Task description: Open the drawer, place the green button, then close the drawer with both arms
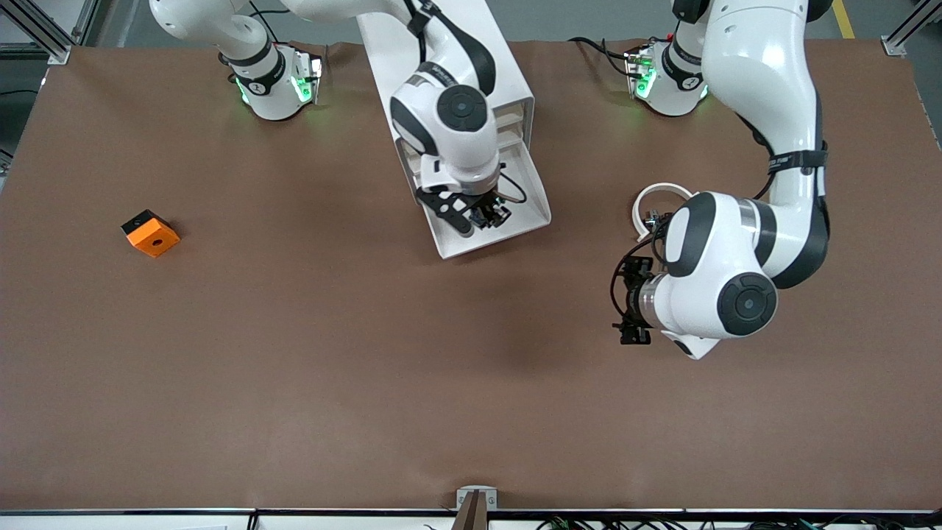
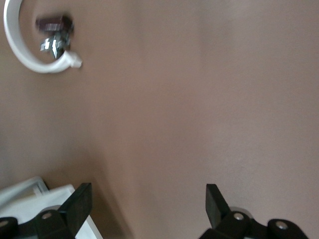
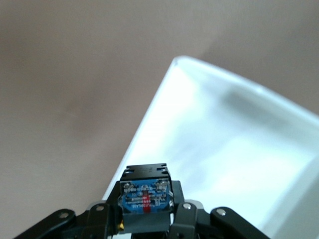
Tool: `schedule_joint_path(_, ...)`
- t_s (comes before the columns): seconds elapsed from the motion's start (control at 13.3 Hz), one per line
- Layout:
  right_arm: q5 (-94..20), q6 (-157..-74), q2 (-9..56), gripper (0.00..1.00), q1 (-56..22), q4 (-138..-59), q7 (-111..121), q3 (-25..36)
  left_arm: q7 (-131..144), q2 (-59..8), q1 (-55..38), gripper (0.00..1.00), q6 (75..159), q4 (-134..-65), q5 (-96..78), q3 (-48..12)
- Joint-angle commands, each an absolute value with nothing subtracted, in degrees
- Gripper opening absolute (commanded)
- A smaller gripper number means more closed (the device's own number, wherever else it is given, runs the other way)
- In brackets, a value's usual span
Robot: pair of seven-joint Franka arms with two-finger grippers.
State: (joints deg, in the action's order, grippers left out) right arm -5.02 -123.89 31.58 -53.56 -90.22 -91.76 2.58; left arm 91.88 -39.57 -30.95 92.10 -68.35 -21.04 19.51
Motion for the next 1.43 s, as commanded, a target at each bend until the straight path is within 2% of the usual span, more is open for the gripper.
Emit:
schedule_joint_path(0.0, -3.6, -125.2, 34.5, 0.0, -55.5, -89.0, -95.4, 3.4, 76.3, -39.1, -28.8, 1.0, 92.1, -69.3, -18.3, 19.9)
schedule_joint_path(0.23, -3.3, -126.8, 36.6, 0.0, -57.4, -88.9, -98.3, 3.5, 55.7, -38.3, -26.4, 1.0, 92.3, -69.7, -18.2, 19.9)
schedule_joint_path(0.38, -3.3, -128.1, 37.1, 0.0, -58.3, -88.9, -99.1, 3.5, 49.1, -36.5, -25.4, 1.0, 92.0, -72.7, -17.6, 19.9)
schedule_joint_path(0.6, -3.2, -128.8, 38.0, 0.0, -58.6, -88.0, -100.8, 3.5, 40.3, -36.6, -24.7, 1.0, 92.4, -73.7, -14.4, 19.6)
schedule_joint_path(0.83, -3.2, -128.7, 39.8, 0.0, -59.0, -85.7, -102.4, 3.5, 37.5, -36.5, -25.5, 1.0, 97.4, -75.7, -14.4, 16.8)
schedule_joint_path(0.98, -3.2, -128.7, 40.3, 0.0, -59.1, -85.3, -103.0, 3.5, 31.5, -33.9, -26.0, 1.0, 103.2, -82.9, -14.4, 15.9)
schedule_joint_path(1.13, -3.3, -128.7, 40.4, 0.0, -59.1, -85.1, -103.0, 3.4, 28.6, -27.4, -28.5, 1.0, 112.3, -94.8, -14.4, 15.6)
schedule_joint_path(1.2, -3.3, -128.7, 40.4, 0.06, -59.1, -85.0, -102.8, 3.4, 28.7, -24.3, -30.2, 1.0, 116.2, -99.8, -14.4, 15.6)
schedule_joint_path(1.28, -3.3, -128.5, 40.4, 0.79, -58.8, -85.0, -102.7, 3.4, 28.7, -22.9, -31.7, 1.0, 117.0, -102.2, -14.4, 15.6)
schedule_joint_path(1.35, -3.1, -128.3, 40.4, 1.0, -59.0, -84.9, -102.4, 3.4, 28.7, -22.2, -32.7, 1.0, 117.2, -103.7, -14.4, 15.6)
